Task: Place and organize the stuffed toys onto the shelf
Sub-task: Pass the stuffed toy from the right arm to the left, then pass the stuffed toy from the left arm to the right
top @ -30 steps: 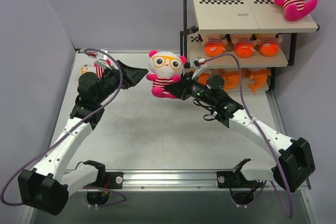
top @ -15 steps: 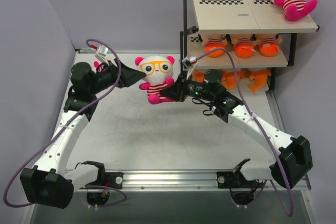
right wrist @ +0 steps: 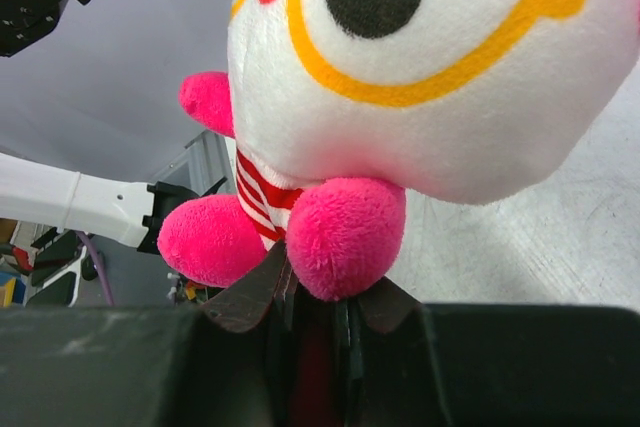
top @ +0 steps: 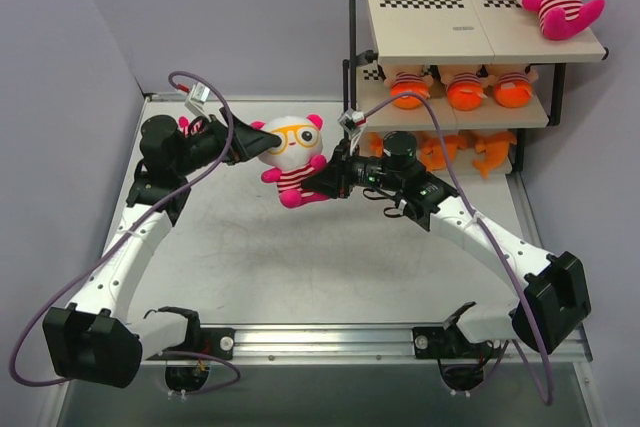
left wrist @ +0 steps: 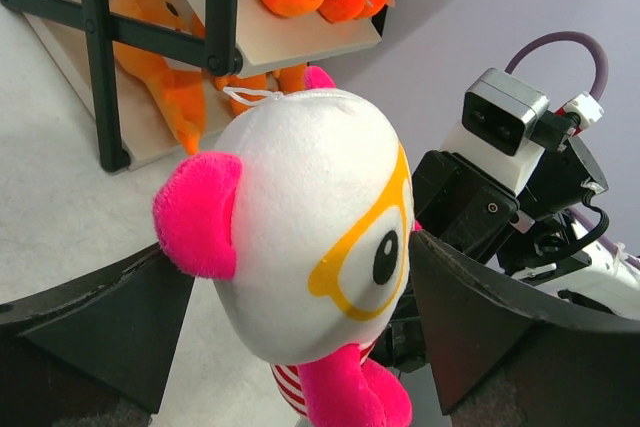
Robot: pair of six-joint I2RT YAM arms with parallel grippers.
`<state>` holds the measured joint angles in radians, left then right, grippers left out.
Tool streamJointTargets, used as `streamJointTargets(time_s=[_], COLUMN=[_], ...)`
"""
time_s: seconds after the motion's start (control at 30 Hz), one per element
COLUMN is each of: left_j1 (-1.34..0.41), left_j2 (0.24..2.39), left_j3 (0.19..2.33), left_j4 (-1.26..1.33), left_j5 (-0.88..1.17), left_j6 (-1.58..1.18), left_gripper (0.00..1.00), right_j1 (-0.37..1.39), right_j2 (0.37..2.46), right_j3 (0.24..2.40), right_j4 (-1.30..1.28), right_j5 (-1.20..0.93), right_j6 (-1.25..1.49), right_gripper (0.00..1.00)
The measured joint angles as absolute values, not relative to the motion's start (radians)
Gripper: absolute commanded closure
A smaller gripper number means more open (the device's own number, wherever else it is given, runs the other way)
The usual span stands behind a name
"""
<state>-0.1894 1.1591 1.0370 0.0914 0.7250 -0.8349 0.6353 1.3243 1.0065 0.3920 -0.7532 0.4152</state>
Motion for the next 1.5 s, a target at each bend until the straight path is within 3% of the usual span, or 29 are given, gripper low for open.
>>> streamJointTargets(time_s=[0.1,0.27,0.33,0.4,0.43,0.53,0.57,0.67,0.77,0.87,1.5], left_j1=[-0.19,-0.193,-0.195,-0.195,-0.196,-0.201,-0.202,-0.203,-0.204,-0.204,-0.318], left_j2=[1.162,1.162,1.162,1.162,1.162,1.161,1.161,1.154,1.136,1.11,1.051], left_j3=[1.037,1.037,1.037,1.037,1.036,1.036,1.036,1.036,1.033,1.026,1.005], left_j4=[0.113,0.141,0.149,0.156,0.161,0.173,0.176,0.184,0.186,0.197,0.298], left_j5=[0.725,0.724,0.723,0.724,0.724,0.723,0.723,0.712,0.686,0.644,0.326], left_j6=[-0.855,-0.879,-0.889,-0.896,-0.899,-0.915,-0.918,-0.928,-0.943,-0.967,-1.101], left_gripper=[0.0,0.25,0.43,0.54,0.69,0.93,0.96,0.98,0.98,0.97,0.97], right_j1=[0.635,0.636,0.636,0.636,0.636,0.636,0.636,0.636,0.636,0.636,0.636], right_j2=[1.33,1.335,1.336,1.335,1.335,1.335,1.335,1.333,1.321,1.296,1.077], right_j3=[1.023,1.032,1.032,1.033,1.033,1.035,1.036,1.036,1.037,1.044,1.036], right_j4=[0.392,0.392,0.392,0.392,0.392,0.392,0.392,0.39,0.38,0.339,0.329], right_j5=[-0.765,-0.775,-0.775,-0.775,-0.774,-0.763,-0.759,-0.738,-0.713,-0.667,-0.364], right_j6=[0.41,0.4,0.398,0.396,0.395,0.39,0.39,0.387,0.376,0.354,0.307], right_gripper=[1.0,1.0,1.0,0.98,0.96,0.84,0.8,0.58,0.43,0.36,0.35])
